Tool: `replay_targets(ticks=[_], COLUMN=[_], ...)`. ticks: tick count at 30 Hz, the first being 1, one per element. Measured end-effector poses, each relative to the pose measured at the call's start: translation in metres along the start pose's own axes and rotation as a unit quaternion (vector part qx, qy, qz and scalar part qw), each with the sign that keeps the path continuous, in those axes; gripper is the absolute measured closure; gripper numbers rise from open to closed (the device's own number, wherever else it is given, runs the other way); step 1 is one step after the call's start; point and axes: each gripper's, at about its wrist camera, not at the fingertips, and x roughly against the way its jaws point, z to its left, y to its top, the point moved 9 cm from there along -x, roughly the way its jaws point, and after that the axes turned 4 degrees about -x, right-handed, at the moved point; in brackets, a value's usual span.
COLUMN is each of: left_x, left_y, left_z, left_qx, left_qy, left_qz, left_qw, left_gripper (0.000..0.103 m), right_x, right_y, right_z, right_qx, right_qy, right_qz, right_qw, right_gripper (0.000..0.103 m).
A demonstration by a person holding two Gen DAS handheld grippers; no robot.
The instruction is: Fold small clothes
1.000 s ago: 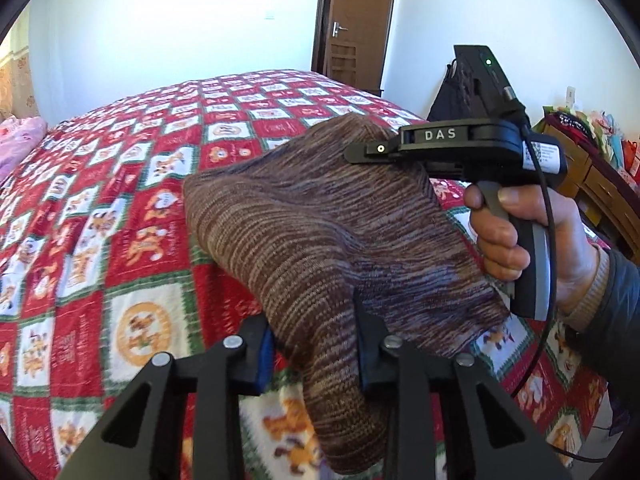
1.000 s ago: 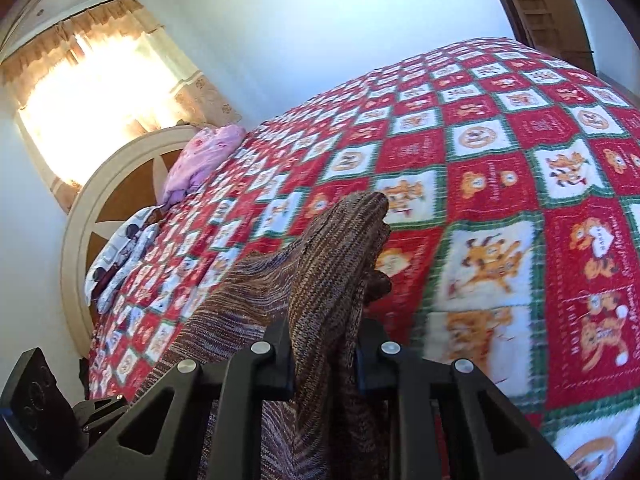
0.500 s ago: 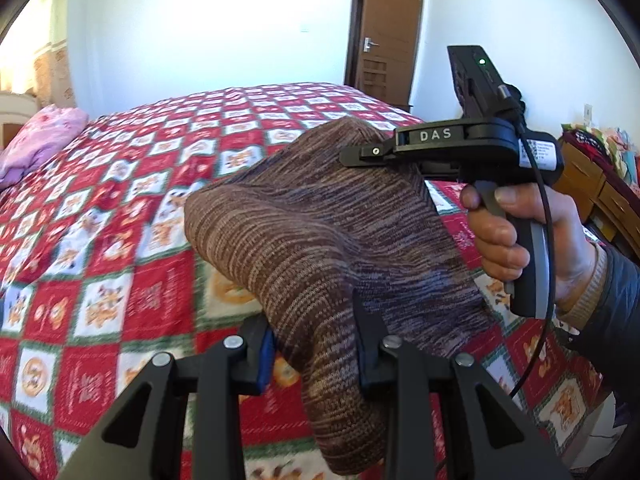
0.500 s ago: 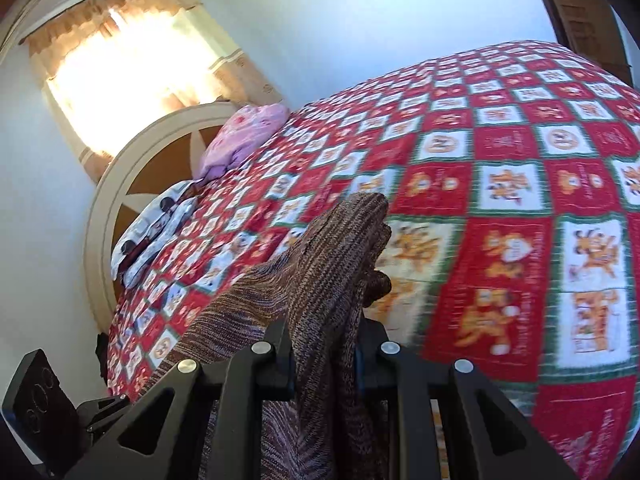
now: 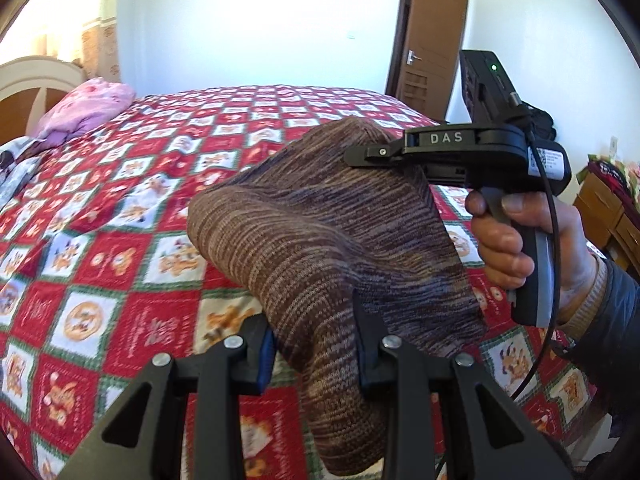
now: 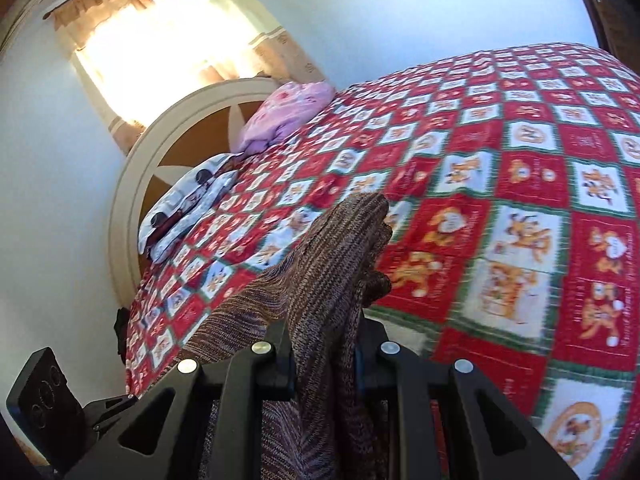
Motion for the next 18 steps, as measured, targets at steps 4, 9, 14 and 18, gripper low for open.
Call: replay_targets(ticks=[4, 9, 14, 18], left_x=[0.009, 0.019, 0.027, 0.033], left_y=[-0.005, -0.015, -0.025, -0.033], left_z=[0.016, 0.036, 0.058, 0.073], left_qx=[0.008, 0.017, 0.029, 0.033], left_qy=[0.013, 0.032, 0.049, 0.062], left_qz=[-0.005, -0.007, -0.007, -0.005], left_qw=[0.9999, 0.9993, 0.9984, 0.9976], left_gripper=[0.071, 0.071, 0.071, 0.071], right_x=[-0.014, -0.032, -0.054, -0.072], right_y=[-0.003, -0.006, -0.01, -0.015], right_z=[0.021, 0.045, 0.067, 0.083], right_qx=[0.007, 0.018, 0.028, 0.036], right_qy=[0.014, 0.026, 0.035, 0.042], right_qz=[0.007, 0.018, 0.032, 0.044], right_qw=[1.0, 0.999, 0.998, 0.997], right_gripper=[0.083, 0.083, 0.083, 0.083])
